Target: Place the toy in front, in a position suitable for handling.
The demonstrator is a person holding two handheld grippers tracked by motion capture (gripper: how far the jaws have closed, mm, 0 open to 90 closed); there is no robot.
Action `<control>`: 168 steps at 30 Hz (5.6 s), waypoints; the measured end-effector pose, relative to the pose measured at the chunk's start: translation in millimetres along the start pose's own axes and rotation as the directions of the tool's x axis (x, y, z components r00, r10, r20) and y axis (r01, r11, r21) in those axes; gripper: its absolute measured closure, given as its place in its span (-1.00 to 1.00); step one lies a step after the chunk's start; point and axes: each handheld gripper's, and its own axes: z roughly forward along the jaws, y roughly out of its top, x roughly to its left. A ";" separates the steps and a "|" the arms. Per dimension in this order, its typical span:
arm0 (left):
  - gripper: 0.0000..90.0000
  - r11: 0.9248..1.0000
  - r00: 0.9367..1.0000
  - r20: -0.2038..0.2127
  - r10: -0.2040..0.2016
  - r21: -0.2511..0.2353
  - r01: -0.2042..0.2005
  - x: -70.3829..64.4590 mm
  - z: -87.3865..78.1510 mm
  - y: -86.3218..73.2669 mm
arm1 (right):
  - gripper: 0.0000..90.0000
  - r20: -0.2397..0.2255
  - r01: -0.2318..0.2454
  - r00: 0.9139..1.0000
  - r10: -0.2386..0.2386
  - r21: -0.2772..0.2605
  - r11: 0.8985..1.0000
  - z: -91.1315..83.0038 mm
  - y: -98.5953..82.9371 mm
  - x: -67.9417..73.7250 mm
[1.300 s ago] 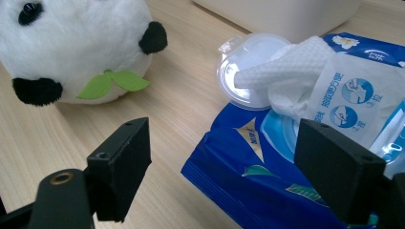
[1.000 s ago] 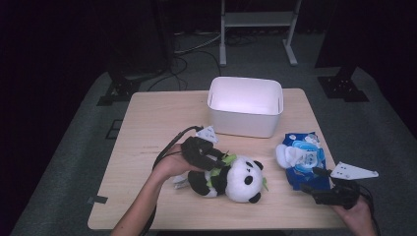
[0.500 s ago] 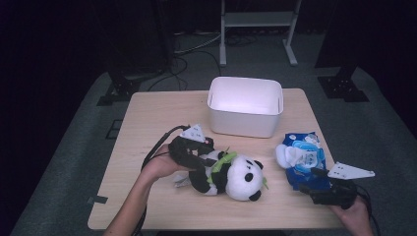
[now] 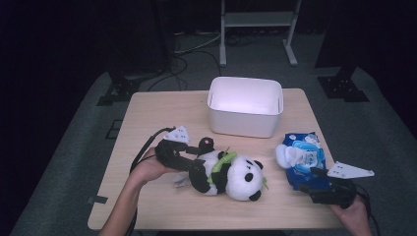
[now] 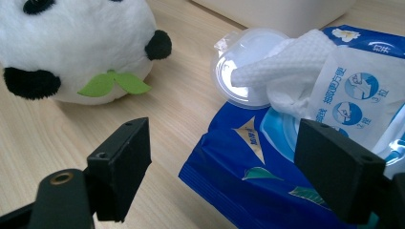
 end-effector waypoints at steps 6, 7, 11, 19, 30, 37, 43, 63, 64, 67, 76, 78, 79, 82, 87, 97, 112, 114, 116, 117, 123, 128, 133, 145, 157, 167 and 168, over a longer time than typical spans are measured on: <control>0.11 1.000 1.000 0.008 -0.020 -0.012 0.020 2.3 -1.7 -8.6 | -0.58 0.001 -0.003 1.000 0.003 0.000 1.000 0.8 0.2 0.0; 0.11 1.000 1.000 0.013 -0.018 -0.010 0.018 2.4 -1.9 -9.8 | -0.58 0.001 -0.003 1.000 0.003 0.000 1.000 0.8 0.2 0.0; 0.11 1.000 0.999 0.023 -0.023 -0.014 0.024 1.2 -1.6 -14.2 | -0.58 0.006 0.000 1.000 0.000 -0.007 1.000 -0.1 0.7 -0.2; 0.10 0.999 0.998 0.052 -0.027 -0.028 0.028 -2.8 1.4 -23.2 | -0.58 0.003 0.009 1.000 -0.009 -0.009 1.000 0.9 4.1 1.9; 0.11 0.998 0.997 0.076 -0.031 -0.049 0.034 -8.0 6.4 -29.2 | -0.56 -0.001 0.030 1.000 -0.030 -0.021 0.999 3.3 17.4 0.1; 0.11 0.998 0.994 0.104 -0.025 -0.051 0.031 -12.9 14.7 -33.1 | -0.56 -0.010 0.043 0.999 -0.043 -0.011 0.999 4.5 25.7 -2.6; 0.11 0.999 0.994 0.109 -0.020 -0.043 0.025 -17.8 17.4 -33.0 | -0.56 -0.014 0.055 0.998 -0.055 -0.017 0.998 6.2 39.4 -6.2; 0.08 0.999 0.995 0.097 0.004 -0.034 -0.001 -25.2 15.7 -35.3 | -0.54 0.014 0.067 0.998 -0.068 0.074 0.995 12.1 60.3 -24.5; 0.08 0.999 0.995 0.097 0.004 -0.034 -0.001 -25.2 15.7 -35.3 | -0.54 0.014 0.067 0.998 -0.068 0.074 0.995 12.1 60.3 -24.5; 0.07 0.999 0.995 0.102 0.009 -0.037 -0.005 -25.0 15.2 -36.0 | -0.53 0.010 0.068 0.998 -0.069 0.087 0.994 18.3 63.9 -26.9; 0.05 0.999 0.994 0.113 -0.001 -0.045 0.006 -24.3 15.3 -37.5 | -0.40 0.014 0.081 0.996 -0.084 0.151 0.985 40.8 71.7 -34.5; 0.05 0.999 0.993 0.115 0.000 -0.046 0.006 -24.4 15.4 -37.9 | -0.31 0.018 0.087 0.996 -0.091 0.172 0.981 45.7 73.0 -37.3; 0.05 0.999 0.993 0.115 0.000 -0.046 0.005 -24.6 15.3 -38.0 | -0.29 0.022 0.091 0.995 -0.097 0.181 0.979 48.0 73.6 -39.3; 0.04 0.999 0.993 0.119 0.001 -0.046 0.004 -24.6 15.2 -38.3 | -0.12 0.026 0.108 0.993 -0.115 0.186 0.977 50.8 75.0 -41.1; 0.04 0.999 0.993 0.121 0.002 -0.045 0.004 -24.5 15.2 -38.3 | 0.01 0.024 0.113 0.992 -0.120 0.198 0.974 52.9 76.2 -43.9; 0.03 0.999 0.992 0.123 0.000 -0.043 0.006 -25.2 15.2 -38.6 | 0.35 0.023 0.067 0.997 -0.075 0.248 0.966 58.9 70.0 -52.2; 0.02 0.999 0.992 0.125 0.001 -0.036 0.004 -28.2 14.9 -38.0 | 0.86 -0.010 0.074 0.997 -0.074 0.240 0.968 47.4 79.4 -49.4; 0.02 0.999 0.992 0.124 0.001 -0.035 0.003 -28.4 14.8 -37.9 | 0.89 -0.020 0.080 0.997 -0.077 0.232 0.969 45.0 81.0 -47.5; 0.02 0.999 0.992 0.124 0.000 -0.036 0.004 -28.4 14.8 -38.0 | 0.89 -0.020 0.076 0.997 -0.073 0.230 0.970 44.5 81.0 -47.5; 0.02 0.999 0.992 0.124 0.000 -0.036 0.005 -28.4 14.8 -38.1 | 0.89 -0.024 0.063 0.998 -0.059 0.218 0.974 42.4 81.2 -48.2; 0.00 0.999 0.993 0.120 0.000 -0.035 0.004 -28.2 15.2 -37.9 | 0.90 -0.035 0.036 0.999 -0.031 0.173 0.984 34.9 84.2 -50.2; 0.00 0.999 0.993 0.121 0.000 -0.036 0.004 -28.0 15.0 -38.1 | 0.90 -0.027 0.040 0.999 -0.037 0.155 0.987 27.9 89.6 -48.2; 0.00 0.999 0.993 0.122 0.000 -0.035 0.004 -27.6 15.0 -38.4 | 0.90 -0.042 0.053 0.998 -0.048 0.130 0.990 22.0 97.5 -43.0; 0.00 0.999 0.992 0.127 -0.004 -0.037 0.009 -26.8 15.3 -39.3 | 0.90 -0.101 0.088 0.992 -0.081 0.068 0.994 13.1 119.0 -22.2; -0.01 0.999 0.992 0.126 -0.002 -0.039 0.007 -27.0 15.4 -39.5 | 0.90 -0.233 0.210 0.952 -0.198 0.030 0.977 26.3 142.6 30.6; -0.02 0.999 0.992 0.124 -0.001 -0.040 0.006 -27.4 16.0 -40.2 | 0.90 -0.377 0.257 0.895 -0.239 0.000 0.966 50.2 155.3 72.1; -0.02 0.999 0.992 0.124 -0.003 -0.040 0.008 -27.6 16.0 -40.2 | 0.90 -0.394 0.258 0.887 -0.239 -0.006 0.966 52.8 156.8 76.3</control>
